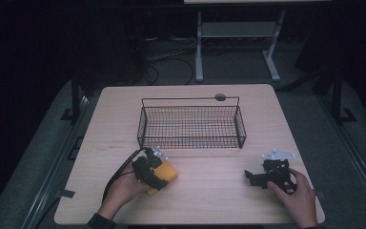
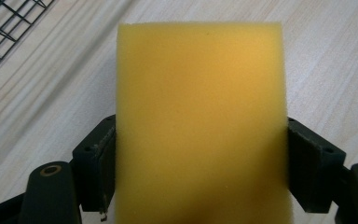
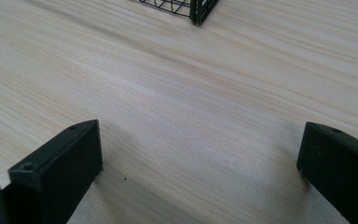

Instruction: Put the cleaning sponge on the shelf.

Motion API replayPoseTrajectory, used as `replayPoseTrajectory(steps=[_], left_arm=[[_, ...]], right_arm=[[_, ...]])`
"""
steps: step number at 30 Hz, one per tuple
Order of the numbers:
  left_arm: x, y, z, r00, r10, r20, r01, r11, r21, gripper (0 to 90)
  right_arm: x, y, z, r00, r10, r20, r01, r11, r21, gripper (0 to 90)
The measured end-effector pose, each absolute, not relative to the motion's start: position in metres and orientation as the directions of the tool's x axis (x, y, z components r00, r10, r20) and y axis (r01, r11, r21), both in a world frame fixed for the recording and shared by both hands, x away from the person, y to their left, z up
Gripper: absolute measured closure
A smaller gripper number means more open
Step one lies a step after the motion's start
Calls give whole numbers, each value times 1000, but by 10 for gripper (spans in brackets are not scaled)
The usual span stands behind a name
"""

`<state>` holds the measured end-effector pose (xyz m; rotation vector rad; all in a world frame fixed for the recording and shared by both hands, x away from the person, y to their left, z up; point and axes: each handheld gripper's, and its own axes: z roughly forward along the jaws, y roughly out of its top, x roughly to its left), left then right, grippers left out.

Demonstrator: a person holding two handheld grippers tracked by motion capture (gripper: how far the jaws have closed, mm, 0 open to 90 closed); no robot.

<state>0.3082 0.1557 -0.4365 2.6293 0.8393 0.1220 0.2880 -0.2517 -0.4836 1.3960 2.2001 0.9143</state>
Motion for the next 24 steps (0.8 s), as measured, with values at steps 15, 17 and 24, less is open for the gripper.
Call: replayPoseTrajectory(steps=[15,17,24], left_arm=[[311,164,-421,812,580,-63,550,-724,415,230],[312,166,-417,809,584,-65,553,-719,421,230],[314,171,-410,804,591,-70,558,-707,434,231]], right_arm=[[288,-252,-484,-436,900,27,654,295,697,0],[288,-252,-484,-436,900,27,654,296,697,0],[288,-252,-484,-436,900,27,654,295,696,0]])
